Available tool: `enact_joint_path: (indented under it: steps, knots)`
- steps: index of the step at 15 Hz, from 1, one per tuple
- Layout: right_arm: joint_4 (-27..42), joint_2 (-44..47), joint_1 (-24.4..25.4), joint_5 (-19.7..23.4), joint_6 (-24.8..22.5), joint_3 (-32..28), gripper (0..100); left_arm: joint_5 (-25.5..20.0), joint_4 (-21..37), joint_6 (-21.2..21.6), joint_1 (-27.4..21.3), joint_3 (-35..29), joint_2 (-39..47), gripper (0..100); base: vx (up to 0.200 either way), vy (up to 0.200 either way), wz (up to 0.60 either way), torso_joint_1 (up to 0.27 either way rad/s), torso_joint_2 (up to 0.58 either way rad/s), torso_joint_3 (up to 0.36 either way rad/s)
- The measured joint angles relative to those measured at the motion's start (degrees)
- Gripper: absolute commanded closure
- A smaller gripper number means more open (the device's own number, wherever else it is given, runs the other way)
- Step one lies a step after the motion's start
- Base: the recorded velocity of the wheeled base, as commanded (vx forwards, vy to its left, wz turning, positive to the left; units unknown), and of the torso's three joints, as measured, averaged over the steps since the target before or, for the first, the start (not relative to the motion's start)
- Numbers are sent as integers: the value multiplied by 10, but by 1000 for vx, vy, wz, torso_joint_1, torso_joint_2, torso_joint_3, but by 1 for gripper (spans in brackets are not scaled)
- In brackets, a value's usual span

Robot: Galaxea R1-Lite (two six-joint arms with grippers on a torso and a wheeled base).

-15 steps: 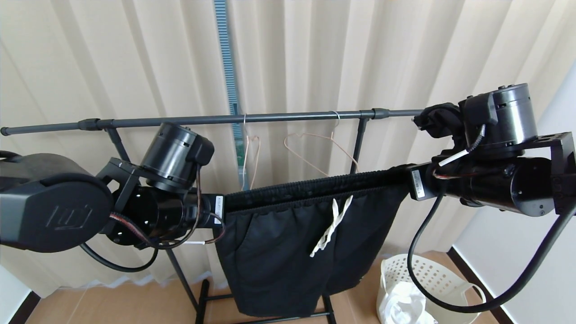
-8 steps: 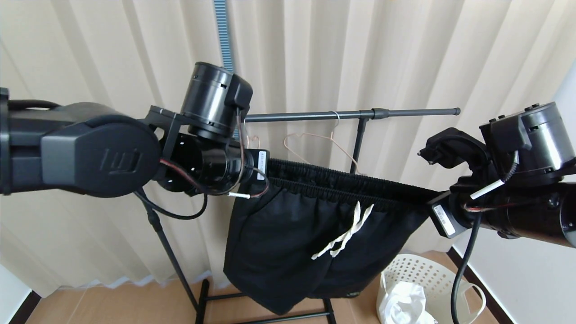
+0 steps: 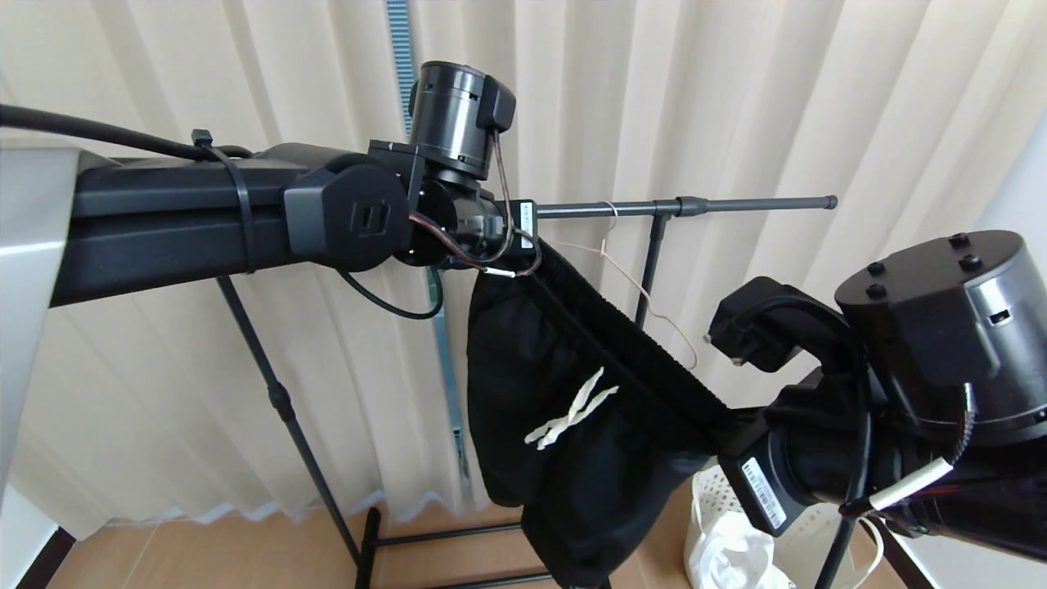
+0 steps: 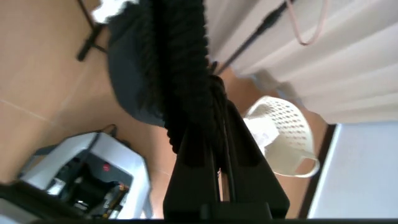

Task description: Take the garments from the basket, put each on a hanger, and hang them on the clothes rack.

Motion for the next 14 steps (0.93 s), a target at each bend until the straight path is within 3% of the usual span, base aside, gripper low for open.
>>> enact_joint_path:
  steps: [3,5,10,14]
  knots:
    - [0,25,67,7,104,-35,100,0,-2,-3,6,-24,21,100,0,0,0,0,0,0]
    - [0,44,86,22,138,-56,100,0,-2,-3,11,-28,26,100,0,0,0,0,0,0]
    - [5,54,88,30,139,-68,100,0,0,-4,14,-25,27,100,0,0,0,0,0,0]
    - [33,46,14,24,101,-68,100,0,39,0,20,0,-2,100,0,0,0,0,0,0]
